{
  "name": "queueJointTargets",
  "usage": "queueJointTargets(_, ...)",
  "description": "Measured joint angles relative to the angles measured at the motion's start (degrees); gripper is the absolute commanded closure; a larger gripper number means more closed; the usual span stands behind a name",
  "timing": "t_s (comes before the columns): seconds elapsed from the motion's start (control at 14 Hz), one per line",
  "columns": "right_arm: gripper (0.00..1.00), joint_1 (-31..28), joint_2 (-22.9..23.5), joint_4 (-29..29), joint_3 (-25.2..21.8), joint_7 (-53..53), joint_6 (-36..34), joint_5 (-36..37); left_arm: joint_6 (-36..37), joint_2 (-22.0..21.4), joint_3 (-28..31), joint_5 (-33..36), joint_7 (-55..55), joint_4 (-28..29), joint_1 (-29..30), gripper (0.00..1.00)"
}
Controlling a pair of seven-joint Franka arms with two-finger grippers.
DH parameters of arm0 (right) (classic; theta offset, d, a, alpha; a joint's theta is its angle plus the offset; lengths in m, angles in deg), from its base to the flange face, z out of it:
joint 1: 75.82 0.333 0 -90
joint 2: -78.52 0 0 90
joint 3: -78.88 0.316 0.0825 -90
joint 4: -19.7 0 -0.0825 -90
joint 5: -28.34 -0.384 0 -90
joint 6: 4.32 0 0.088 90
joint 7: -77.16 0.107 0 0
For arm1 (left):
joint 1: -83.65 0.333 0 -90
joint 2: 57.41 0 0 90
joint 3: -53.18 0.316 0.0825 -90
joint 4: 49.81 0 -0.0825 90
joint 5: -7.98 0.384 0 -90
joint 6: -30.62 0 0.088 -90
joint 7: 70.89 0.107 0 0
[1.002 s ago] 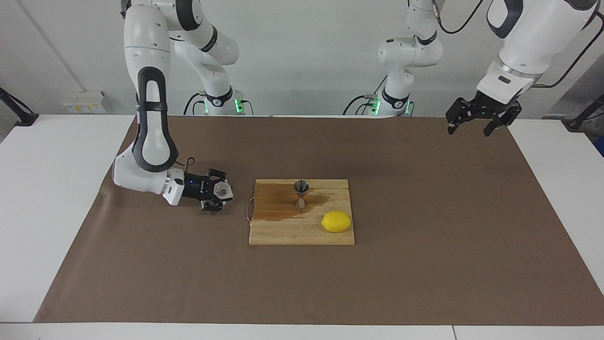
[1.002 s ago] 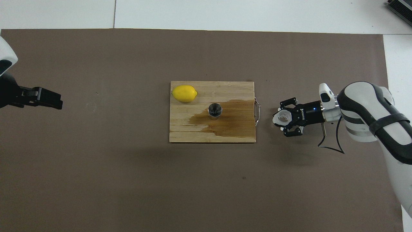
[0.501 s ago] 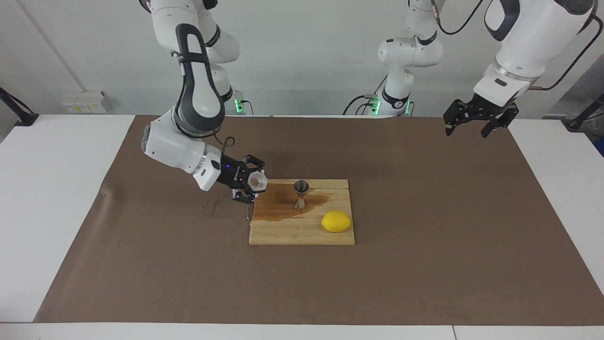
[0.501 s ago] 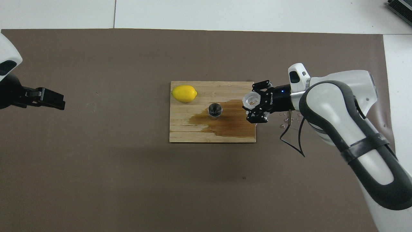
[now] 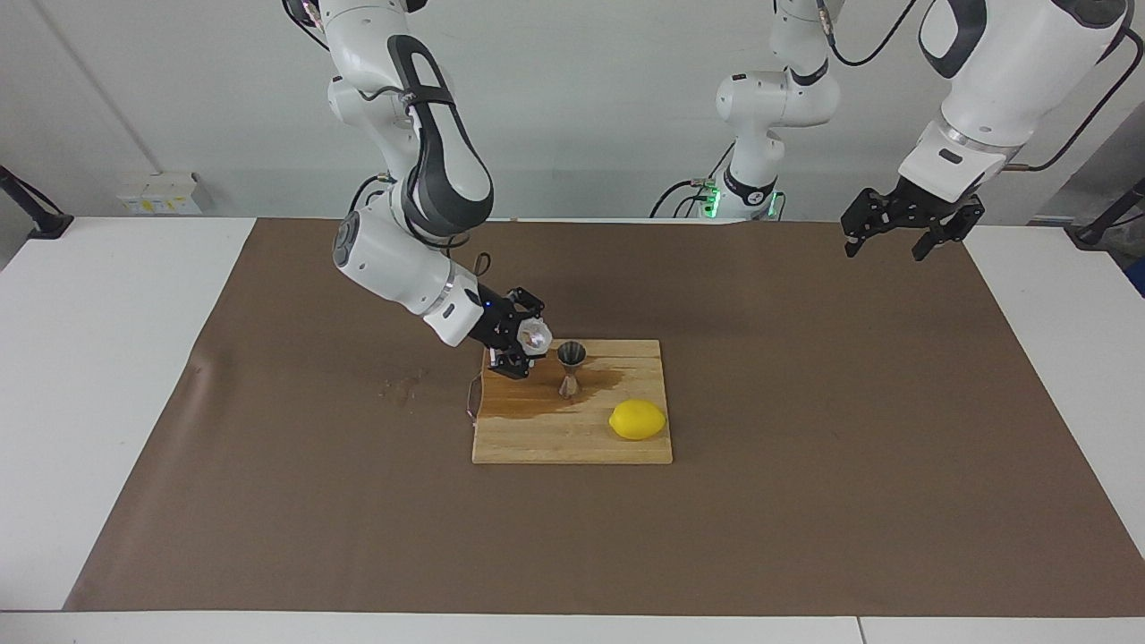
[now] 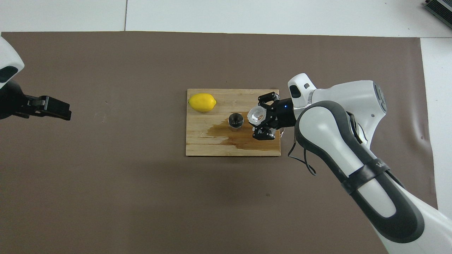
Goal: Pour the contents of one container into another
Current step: 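Lift the white cup with the right gripper above the metal cup, then tilt the white cup with the right gripper to pour into the metal cup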
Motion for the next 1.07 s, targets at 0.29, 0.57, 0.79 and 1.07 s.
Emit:
queueJointTargets(0.29, 0.73, 0.88, -0.04, -0.56, 0.00, 0.20, 0.09, 8.49, 0.00, 0.00, 0.00, 0.00, 0.00, 0.00, 0.00, 0.00)
queueJointTargets(0.57, 0.73, 2.26, -0.24, -3.40, 0.01, 4.46, 0.11, 17.03, 0.00, 0.00, 0.00, 0.00, 0.00, 0.00, 0.00, 0.00)
queueJointTargets(0.79, 0.73, 4.16, -0.25, -4.47, 0.04, 8.55, 1.99, 22.63, 0.00, 0.00, 0.00, 0.00, 0.00, 0.00, 0.00, 0.00)
queueJointTargets(1.07, 0.73, 6.25, -0.09, -4.47, 0.06, 11.94, 4.90, 28.73, 0.00, 0.00, 0.00, 0.00, 0.00, 0.00, 0.00, 0.00)
